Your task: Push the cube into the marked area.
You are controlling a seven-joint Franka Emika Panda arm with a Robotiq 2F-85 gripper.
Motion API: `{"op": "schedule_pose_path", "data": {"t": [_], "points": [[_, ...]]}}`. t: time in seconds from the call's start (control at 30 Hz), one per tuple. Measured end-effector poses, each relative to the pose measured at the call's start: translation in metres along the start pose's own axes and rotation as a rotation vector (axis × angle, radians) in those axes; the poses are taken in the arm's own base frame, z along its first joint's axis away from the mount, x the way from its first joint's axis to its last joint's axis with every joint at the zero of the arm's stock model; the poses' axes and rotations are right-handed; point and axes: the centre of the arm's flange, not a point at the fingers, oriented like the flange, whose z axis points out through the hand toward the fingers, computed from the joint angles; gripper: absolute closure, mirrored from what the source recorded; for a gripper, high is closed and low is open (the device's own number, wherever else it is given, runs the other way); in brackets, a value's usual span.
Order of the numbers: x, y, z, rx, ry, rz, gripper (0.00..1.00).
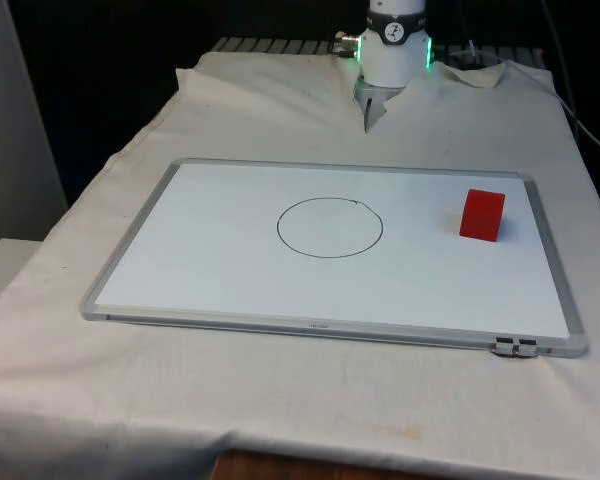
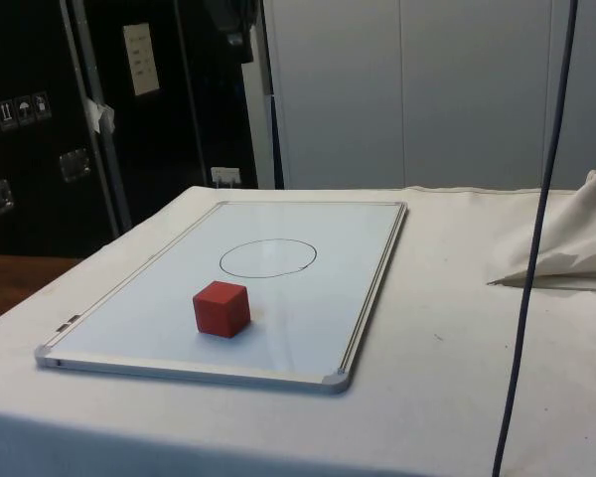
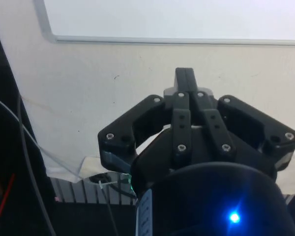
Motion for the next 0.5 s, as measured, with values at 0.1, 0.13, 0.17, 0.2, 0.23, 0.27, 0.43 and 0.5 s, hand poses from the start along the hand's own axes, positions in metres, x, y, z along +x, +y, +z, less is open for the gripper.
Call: {"op": "schedule_pose_path", "data": {"t": [0.1, 0.13, 0.17, 0.2, 0.23, 0.27, 0.43, 0.5], "points": [[0.001, -0.01, 0.001, 0.0, 0.001, -0.004, 1.0], [0.002, -0.014, 0.001, -0.001, 0.002, -0.005, 1.0], [0.003, -0.021, 0.002, -0.003, 0.004, -0.003, 1.0], [0.004, -0.025, 0.003, -0.004, 0.006, -0.003, 1.0], [0.005, -0.028, 0.002, -0.005, 0.007, -0.005, 1.0], [0.007, -0.033, 0.003, -0.007, 0.007, -0.006, 1.0], [0.009, -0.046, 0.003, -0.009, 0.01, -0.008, 1.0], [0.01, -0.057, 0.002, -0.009, 0.017, -0.012, 1.0]]}}
